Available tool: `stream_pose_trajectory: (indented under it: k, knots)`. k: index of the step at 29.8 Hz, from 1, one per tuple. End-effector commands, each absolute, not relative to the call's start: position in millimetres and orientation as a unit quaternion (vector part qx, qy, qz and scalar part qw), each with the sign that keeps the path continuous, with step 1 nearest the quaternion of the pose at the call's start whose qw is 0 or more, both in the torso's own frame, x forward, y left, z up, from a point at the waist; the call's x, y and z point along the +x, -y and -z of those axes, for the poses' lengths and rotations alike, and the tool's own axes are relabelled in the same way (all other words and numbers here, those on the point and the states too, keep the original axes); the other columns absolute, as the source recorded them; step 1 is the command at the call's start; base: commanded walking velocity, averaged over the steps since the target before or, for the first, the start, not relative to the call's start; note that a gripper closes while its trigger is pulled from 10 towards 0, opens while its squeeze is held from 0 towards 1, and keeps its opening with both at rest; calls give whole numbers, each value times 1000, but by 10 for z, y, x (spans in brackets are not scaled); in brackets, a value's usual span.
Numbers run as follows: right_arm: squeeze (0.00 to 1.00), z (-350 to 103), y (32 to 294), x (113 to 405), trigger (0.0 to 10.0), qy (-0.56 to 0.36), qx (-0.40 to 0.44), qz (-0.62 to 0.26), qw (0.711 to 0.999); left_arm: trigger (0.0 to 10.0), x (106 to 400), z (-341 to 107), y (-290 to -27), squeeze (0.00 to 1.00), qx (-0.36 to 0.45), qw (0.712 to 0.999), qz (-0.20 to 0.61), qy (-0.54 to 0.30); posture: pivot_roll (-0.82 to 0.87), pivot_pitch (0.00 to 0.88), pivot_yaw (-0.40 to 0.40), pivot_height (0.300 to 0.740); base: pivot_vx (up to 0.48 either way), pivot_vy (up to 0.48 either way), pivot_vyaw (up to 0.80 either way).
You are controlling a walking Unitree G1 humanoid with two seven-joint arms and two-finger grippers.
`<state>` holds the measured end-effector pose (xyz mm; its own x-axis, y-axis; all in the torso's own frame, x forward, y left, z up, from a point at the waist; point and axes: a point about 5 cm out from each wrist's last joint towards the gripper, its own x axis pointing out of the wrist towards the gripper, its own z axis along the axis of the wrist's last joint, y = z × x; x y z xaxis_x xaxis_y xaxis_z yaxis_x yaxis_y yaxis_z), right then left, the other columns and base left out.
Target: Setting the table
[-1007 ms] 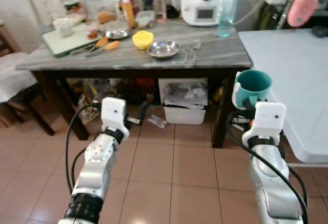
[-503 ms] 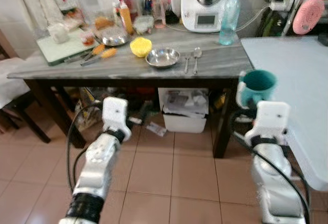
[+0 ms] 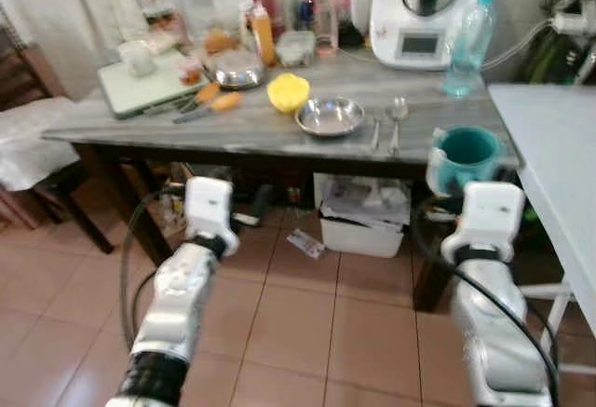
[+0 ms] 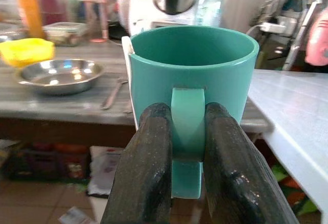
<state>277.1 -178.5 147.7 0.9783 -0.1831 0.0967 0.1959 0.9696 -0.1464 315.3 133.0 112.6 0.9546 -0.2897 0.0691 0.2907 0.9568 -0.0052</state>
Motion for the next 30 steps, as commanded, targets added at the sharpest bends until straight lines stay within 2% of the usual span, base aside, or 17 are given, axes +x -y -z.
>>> stream_pose_trajectory:
  k: [1,7,22,30]
  knots:
    - [0,-1523,1870,2769,10000,49,-81,112,989,10000,3161,-1161,-1247,0,-8,986,160,39,-126,0,78,740,352,0,0]
    - [0,-1518,1876,2771,10000,47,-77,116,989,10000,3161,-1160,-1242,0,-9,986,161,39,-127,0,80,740,356,0,0]
    - [0,-1516,1884,2763,10000,46,-76,118,989,10000,3154,-1160,-1231,0,-10,986,163,39,-129,0,80,740,348,0,-648]
    - [0,-1525,1879,2767,10000,48,-89,116,988,10000,3158,-1165,-1229,0,-10,986,162,39,-129,0,79,740,335,0,127]
